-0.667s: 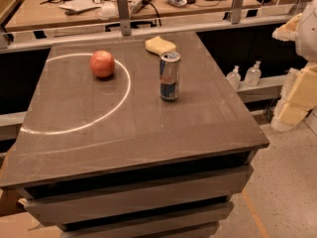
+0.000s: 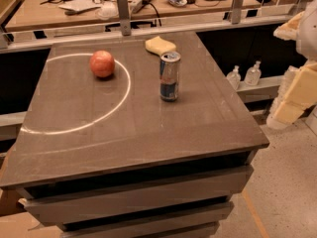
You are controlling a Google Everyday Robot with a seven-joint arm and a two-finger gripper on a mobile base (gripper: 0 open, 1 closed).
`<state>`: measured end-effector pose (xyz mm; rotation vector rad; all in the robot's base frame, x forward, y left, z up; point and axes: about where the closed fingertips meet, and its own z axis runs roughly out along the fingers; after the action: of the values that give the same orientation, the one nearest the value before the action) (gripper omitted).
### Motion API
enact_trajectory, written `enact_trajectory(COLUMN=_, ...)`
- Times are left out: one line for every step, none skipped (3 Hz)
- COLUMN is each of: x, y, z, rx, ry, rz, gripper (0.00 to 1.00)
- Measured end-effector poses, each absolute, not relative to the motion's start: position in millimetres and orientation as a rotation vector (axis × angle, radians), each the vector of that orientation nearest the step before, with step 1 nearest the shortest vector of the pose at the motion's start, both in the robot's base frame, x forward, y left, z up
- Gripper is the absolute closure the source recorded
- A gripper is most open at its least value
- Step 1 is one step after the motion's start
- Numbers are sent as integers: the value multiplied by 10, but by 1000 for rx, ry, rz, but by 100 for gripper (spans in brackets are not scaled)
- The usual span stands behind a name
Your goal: Knock redbull can over
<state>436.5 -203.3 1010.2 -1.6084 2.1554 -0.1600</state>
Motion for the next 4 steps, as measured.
enact_trajectory(x=4489, y=-2025, z=9948, rx=-1411, ry=2096, rz=1, gripper=0)
enact_trajectory(x=4648, y=-1880, z=9903, rx=-1259, ry=1998, rz=133, gripper=0)
enact_trajectory(x=4915, y=-1581, z=9774, rx=-1082, ry=1905, rz=308, gripper=0)
enact_trajectory(x=5136, y=-1412, z=9537, rx=-983, ry=1880, rz=407, gripper=0)
